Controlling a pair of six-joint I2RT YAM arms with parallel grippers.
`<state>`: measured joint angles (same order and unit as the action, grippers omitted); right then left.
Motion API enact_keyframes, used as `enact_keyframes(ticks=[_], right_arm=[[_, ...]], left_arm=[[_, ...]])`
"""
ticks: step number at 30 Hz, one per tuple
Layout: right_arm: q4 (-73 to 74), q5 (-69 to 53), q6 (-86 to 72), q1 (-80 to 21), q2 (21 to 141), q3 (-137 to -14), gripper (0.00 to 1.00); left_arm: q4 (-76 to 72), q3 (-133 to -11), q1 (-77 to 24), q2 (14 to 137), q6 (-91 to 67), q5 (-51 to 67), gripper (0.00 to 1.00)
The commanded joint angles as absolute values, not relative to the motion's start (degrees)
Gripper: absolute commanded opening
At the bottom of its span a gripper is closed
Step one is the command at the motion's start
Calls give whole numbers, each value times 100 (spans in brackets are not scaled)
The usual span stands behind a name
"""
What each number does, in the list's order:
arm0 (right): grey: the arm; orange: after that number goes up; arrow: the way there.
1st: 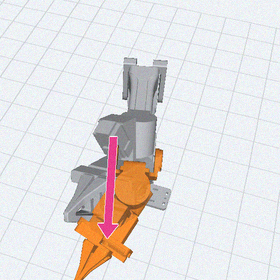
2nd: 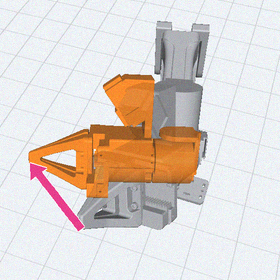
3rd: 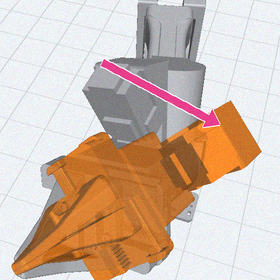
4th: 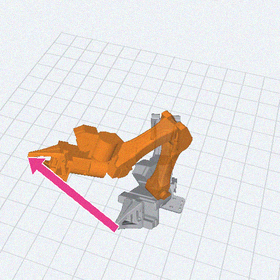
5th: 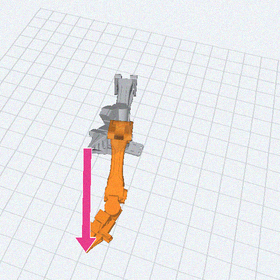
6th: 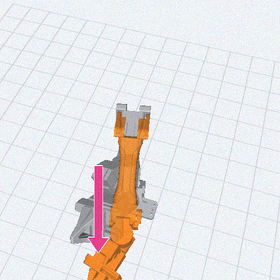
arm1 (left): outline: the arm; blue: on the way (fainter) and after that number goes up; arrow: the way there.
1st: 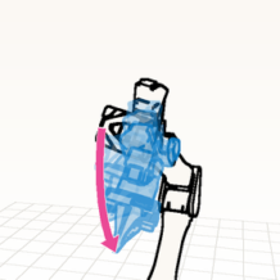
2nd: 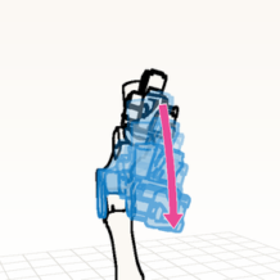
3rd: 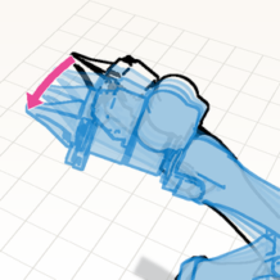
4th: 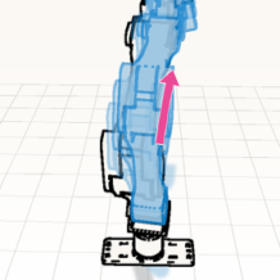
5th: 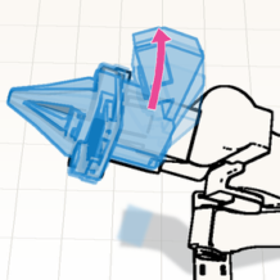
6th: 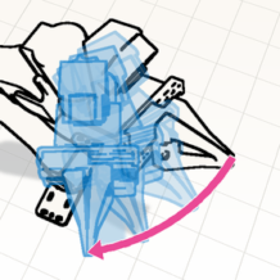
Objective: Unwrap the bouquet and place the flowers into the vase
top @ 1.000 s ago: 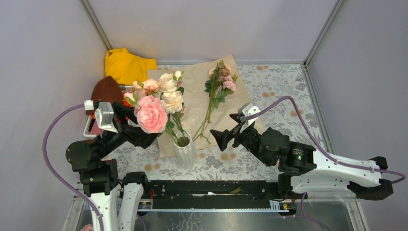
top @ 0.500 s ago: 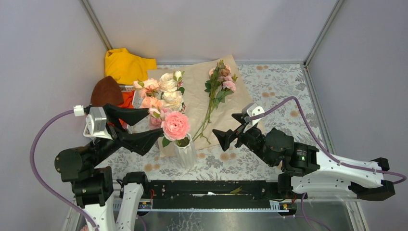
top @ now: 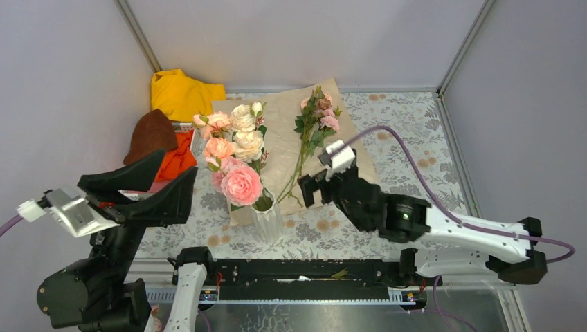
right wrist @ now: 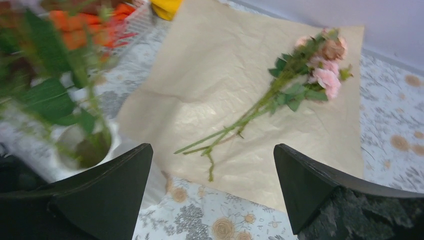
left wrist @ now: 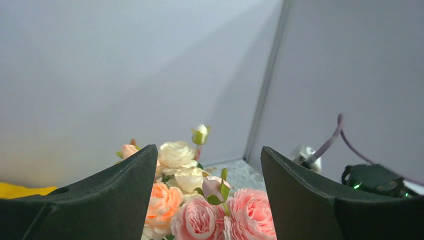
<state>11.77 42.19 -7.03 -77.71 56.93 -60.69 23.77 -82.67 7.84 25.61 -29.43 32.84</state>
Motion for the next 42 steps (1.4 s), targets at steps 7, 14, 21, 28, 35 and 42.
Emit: enact_keyframes(ticks=[7,14,21,28,35,42], right_arm=[[1601,1512,-2699,-4154,7254,-6675,100],[1390,229,-2655,-3224,9337,-7734,96],[1846,325,-2451,-3206,11569,-9549,85],[2438,532,-2297,-3192,12947,-11096,79],[2764,697,-2288,-3147,13651,-11904,69],[2692,790,-2361,-3146,13669,-11750,32]], left_arm=[[3347,-8403,866,2710,-3201,1630,81],[3340,-7791,878,2516,-3178,1528,81],[3256,-7304,874,2512,-3038,1659,82],[3018,-6913,872,2561,-2857,1525,82],[2891,-6638,874,2654,-2807,1597,82],[2865,-6621,871,2643,-2832,1625,82]])
